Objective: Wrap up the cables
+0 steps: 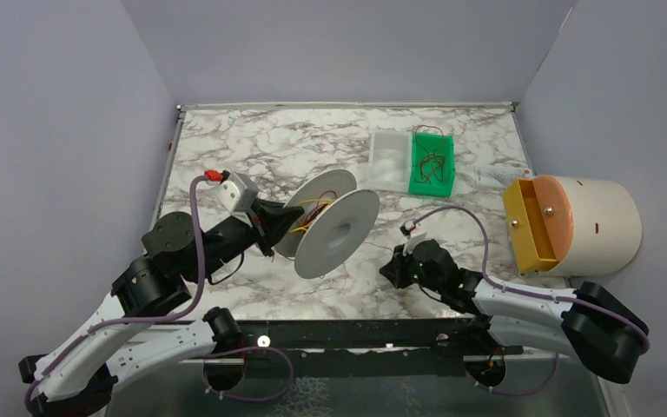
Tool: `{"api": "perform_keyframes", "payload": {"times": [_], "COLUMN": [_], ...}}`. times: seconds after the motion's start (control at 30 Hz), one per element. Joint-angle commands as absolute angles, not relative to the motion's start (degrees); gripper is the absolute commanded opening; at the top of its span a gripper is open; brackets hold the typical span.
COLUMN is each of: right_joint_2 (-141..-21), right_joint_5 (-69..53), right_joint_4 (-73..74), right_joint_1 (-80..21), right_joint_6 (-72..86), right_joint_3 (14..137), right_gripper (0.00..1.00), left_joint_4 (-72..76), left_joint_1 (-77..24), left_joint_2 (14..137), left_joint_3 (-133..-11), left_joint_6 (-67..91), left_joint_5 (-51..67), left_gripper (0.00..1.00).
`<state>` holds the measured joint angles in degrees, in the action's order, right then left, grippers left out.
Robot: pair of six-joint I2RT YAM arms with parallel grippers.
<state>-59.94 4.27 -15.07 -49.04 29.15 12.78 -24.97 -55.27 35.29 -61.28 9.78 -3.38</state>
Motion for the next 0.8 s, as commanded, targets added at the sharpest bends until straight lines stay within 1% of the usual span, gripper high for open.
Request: {"api": "perform_keyframes", "payload": {"times": [0.0, 0.17, 0.43, 0.53, 0.6, 0.77], "right_joint_2": [-59.95, -59.71, -54.73, -53.02, -52.34, -52.93], "right_joint_5": [-0.91, -3.79, -5.18, -7.01, -7.08, -1.75], "right_joint_4": [-19.69, -21.87, -21.38, -21.1, -20.9, -19.83], "right_joint_1": [-48.87, -49.0, -49.92, -50.4, -51.77, -58.81], "right_joint_6": [33.33, 35.67, 36.55, 35.98, 35.78, 36.2], "right_joint_3": [9.96, 7.76, 5.52, 5.53, 5.87, 7.64], "right_gripper": [0.01, 0.01, 0.01, 0.01, 0.01, 0.01], "left_joint_4": [-15.3, -13.84, -12.83, -12.78, -12.7, -11.91], "left_joint_1": [-55.55, -55.55, -55.55, -55.55, -55.55, -55.55], "left_joint_2": [35.36, 36.56, 39.24, 40.23, 41.28, 43.96], "left_joint_3": [-63.21, -62.82, -62.5, -62.38, -62.33, -62.19], "left_joint_6": [12.5, 13.79, 14.06, 14.22, 14.41, 14.83], "left_joint_5": [-10.3, -16.68, -20.24, -23.43, -25.14, -31.29], "left_gripper": [0.0, 0.0, 0.0, 0.0, 0.0, 0.0]}}
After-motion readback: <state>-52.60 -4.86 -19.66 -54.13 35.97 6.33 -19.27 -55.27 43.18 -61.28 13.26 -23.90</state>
